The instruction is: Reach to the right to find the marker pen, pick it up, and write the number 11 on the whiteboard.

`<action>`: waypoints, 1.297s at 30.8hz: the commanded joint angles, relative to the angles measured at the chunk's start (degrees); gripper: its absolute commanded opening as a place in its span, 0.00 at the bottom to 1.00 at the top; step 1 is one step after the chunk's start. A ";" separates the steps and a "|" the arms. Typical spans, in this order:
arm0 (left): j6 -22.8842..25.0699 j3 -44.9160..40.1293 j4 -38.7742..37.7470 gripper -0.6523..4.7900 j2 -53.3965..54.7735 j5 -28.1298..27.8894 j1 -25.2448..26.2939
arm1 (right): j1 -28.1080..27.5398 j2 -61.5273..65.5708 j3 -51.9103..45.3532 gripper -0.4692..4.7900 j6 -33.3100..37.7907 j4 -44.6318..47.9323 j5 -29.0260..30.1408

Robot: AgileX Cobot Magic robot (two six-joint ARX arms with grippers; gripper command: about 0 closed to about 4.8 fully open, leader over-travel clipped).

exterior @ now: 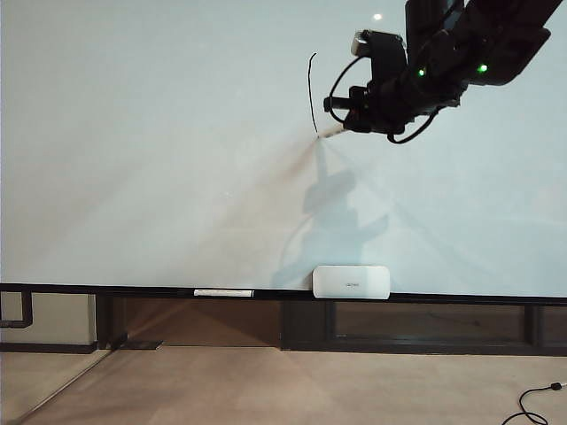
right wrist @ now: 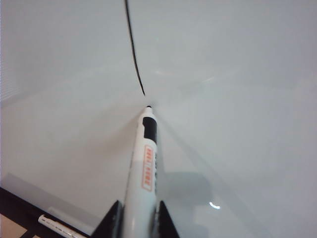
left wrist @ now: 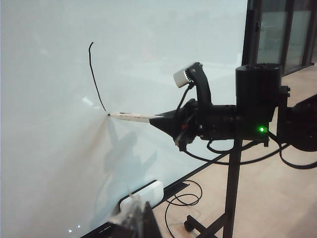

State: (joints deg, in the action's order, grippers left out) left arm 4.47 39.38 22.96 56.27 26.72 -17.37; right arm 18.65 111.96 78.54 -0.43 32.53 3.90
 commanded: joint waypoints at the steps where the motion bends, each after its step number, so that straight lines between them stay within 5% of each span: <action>1: -0.28 0.15 0.39 0.11 -0.11 0.26 -0.02 | 0.20 -1.97 -0.39 0.08 0.83 1.36 0.28; 10: -2.69 0.24 -0.57 0.11 -0.09 8.96 -0.07 | 0.90 -8.90 -2.78 0.08 -1.73 4.66 -0.46; 40: -4.28 0.31 -0.61 0.11 -0.09 11.47 -0.13 | -0.85 -9.40 3.63 0.08 -4.35 0.76 -5.46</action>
State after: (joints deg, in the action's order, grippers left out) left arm 0.34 39.40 21.82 56.29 37.58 -17.41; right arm 17.76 102.91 82.06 -4.45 31.99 -0.47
